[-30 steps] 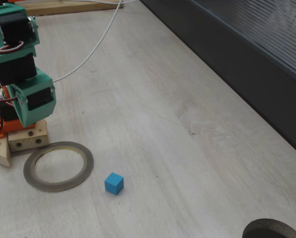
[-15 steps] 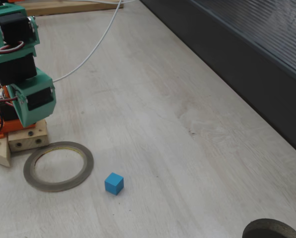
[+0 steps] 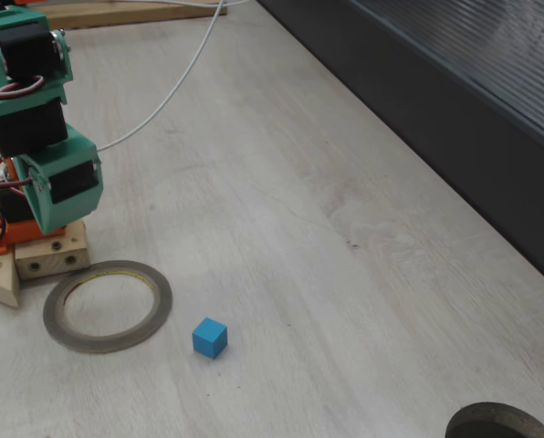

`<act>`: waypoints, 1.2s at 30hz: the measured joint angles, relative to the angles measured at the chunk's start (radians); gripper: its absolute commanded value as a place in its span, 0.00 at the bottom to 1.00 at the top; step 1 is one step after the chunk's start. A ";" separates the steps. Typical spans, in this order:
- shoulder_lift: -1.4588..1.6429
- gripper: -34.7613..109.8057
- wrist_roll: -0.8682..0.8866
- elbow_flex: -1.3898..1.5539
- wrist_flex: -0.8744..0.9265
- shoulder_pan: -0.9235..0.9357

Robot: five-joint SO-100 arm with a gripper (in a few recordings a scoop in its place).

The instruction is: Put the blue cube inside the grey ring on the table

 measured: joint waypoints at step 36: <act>-0.209 0.25 0.000 -0.005 -0.002 -0.227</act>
